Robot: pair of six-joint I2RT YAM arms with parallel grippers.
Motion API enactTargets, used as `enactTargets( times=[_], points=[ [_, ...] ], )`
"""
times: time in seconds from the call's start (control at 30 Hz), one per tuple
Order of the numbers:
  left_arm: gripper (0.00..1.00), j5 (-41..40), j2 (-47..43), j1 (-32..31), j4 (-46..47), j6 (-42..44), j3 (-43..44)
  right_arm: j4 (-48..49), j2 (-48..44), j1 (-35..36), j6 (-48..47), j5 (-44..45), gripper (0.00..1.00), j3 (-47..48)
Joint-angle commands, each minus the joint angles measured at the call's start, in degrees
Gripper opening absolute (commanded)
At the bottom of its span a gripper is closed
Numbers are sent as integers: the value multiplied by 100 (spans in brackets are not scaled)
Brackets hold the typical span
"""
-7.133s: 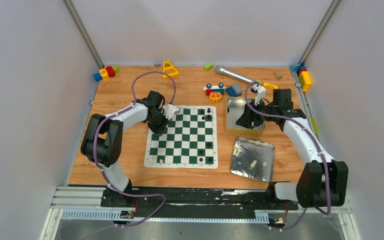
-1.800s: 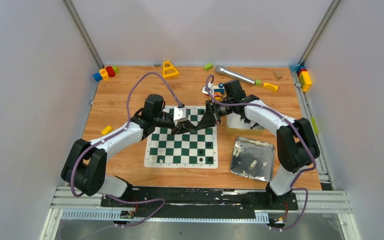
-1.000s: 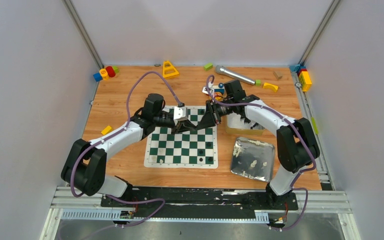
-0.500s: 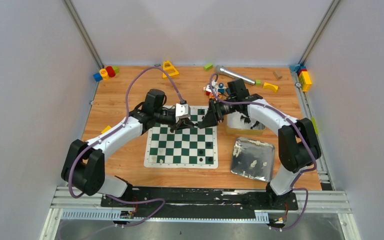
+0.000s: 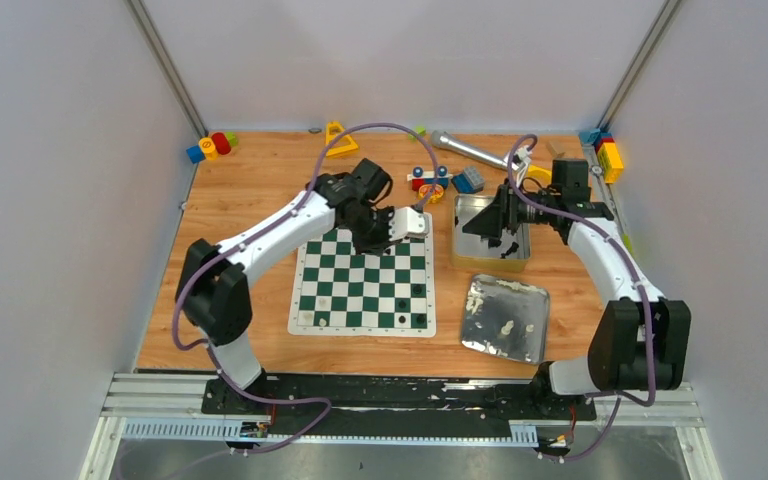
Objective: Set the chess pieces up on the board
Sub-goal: Place the chess piece on the chessboard.
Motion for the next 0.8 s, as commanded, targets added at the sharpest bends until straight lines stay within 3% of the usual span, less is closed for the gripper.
enactTargets(
  times=[0.0, 0.33, 0.77],
  points=[
    [0, -1507, 920, -343, -1739, -262, 1102, -24, -437, -495, -259, -258, 58, -170],
    [0, -2827, 3284, -845, -3767, -635, 3565, -64, -664, -918, -272, -702, 58, -295],
    [0, -3424, 4528, -1236, -4563, -689, 4677, -67, -706, -940, -281, -900, 58, -336]
  ],
)
